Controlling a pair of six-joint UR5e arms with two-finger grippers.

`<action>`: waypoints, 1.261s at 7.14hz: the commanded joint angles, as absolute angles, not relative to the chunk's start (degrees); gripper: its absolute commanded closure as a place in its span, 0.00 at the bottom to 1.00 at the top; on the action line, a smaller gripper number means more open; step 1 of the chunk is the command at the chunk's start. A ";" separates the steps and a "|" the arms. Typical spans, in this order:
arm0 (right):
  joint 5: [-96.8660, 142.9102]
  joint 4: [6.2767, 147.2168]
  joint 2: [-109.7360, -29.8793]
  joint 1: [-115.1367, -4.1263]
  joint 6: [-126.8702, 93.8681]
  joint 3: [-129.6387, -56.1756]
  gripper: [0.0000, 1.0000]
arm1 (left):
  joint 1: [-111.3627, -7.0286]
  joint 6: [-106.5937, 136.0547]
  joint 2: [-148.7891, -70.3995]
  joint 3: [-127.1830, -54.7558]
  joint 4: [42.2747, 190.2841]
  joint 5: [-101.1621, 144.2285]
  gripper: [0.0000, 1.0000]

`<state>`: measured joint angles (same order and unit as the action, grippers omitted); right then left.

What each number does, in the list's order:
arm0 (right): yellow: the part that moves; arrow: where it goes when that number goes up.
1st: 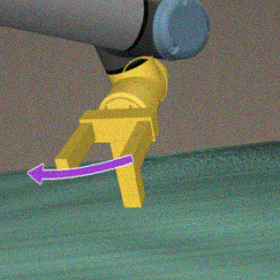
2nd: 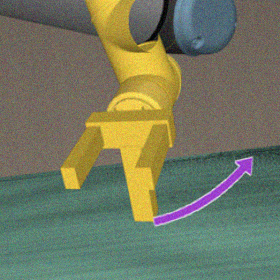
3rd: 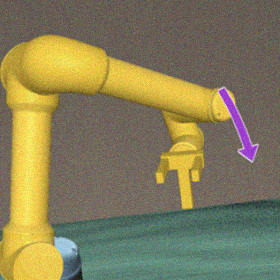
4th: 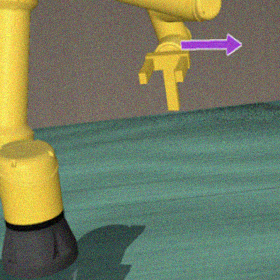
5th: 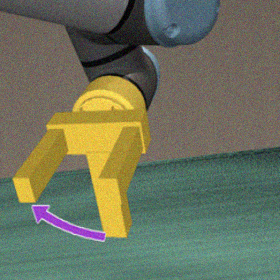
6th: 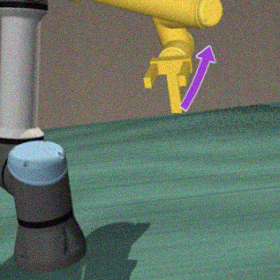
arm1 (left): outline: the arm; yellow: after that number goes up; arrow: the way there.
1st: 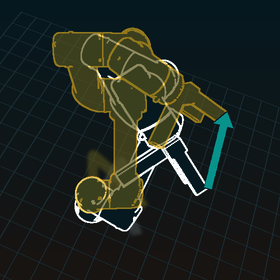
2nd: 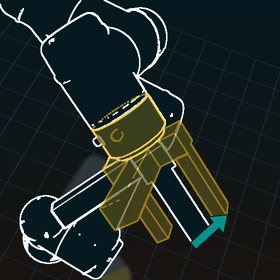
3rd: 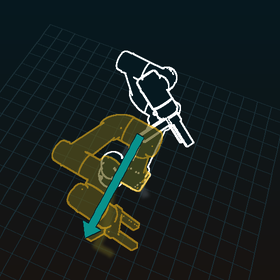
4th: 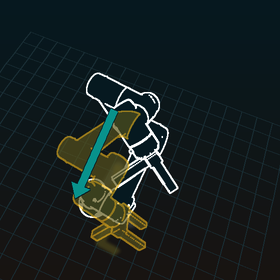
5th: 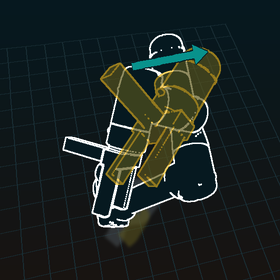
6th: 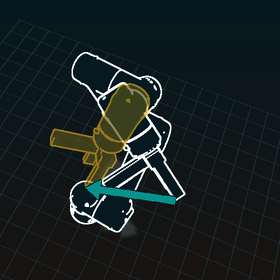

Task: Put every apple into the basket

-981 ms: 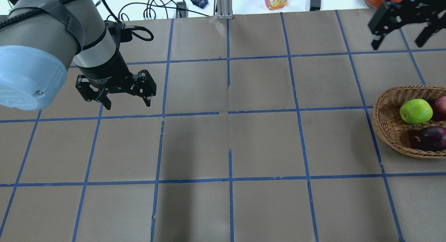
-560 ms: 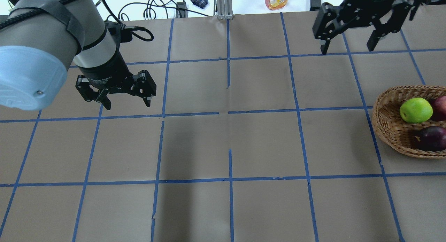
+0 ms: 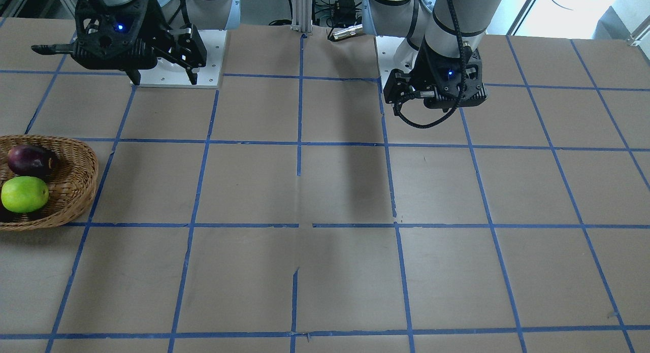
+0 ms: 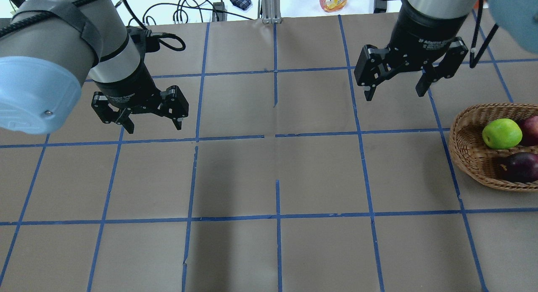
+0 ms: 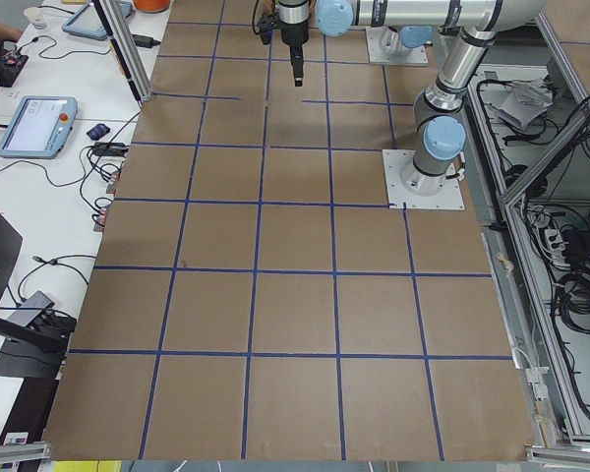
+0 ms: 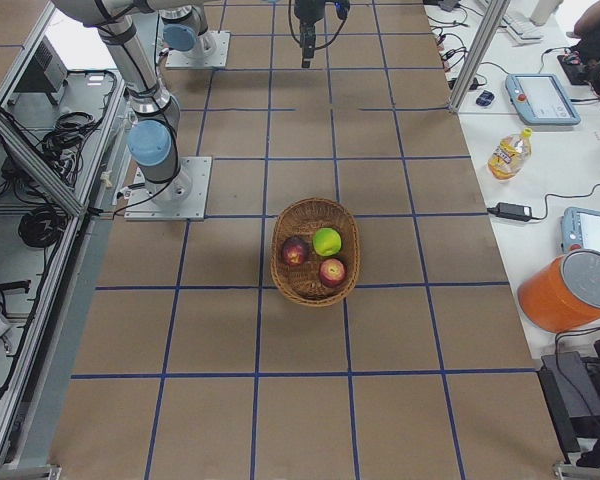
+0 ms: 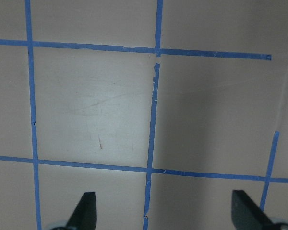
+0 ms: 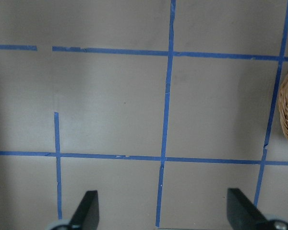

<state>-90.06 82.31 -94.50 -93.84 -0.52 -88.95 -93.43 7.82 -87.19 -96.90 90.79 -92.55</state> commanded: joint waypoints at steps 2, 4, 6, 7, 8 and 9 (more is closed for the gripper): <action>-89.57 88.08 -96.68 -89.59 0.97 -92.82 0.00 | -93.43 7.82 -87.19 -96.94 90.79 -92.55 0.00; -89.30 85.87 -95.11 -87.63 0.88 -90.37 0.00 | -93.43 7.82 -87.19 -96.94 90.79 -92.55 0.00; -89.39 83.77 -91.16 -87.71 -0.08 -86.41 0.00 | -93.43 7.82 -87.19 -96.94 90.97 -92.55 0.00; -89.30 83.50 -91.06 -87.71 0.17 -86.22 0.00 | -93.43 7.82 -87.19 -96.94 90.97 -92.55 0.00; -89.12 83.50 -90.71 -88.06 -0.61 -86.22 0.00 | -93.43 7.82 -87.19 -96.94 90.97 -92.55 0.00; -89.21 83.50 -90.53 -88.59 -0.79 -86.31 0.00 | -93.43 7.82 -87.19 -97.03 90.97 -92.64 0.00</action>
<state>-89.21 83.59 -90.87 -88.08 -0.40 -86.35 -93.43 7.82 -87.19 -96.97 90.96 -92.57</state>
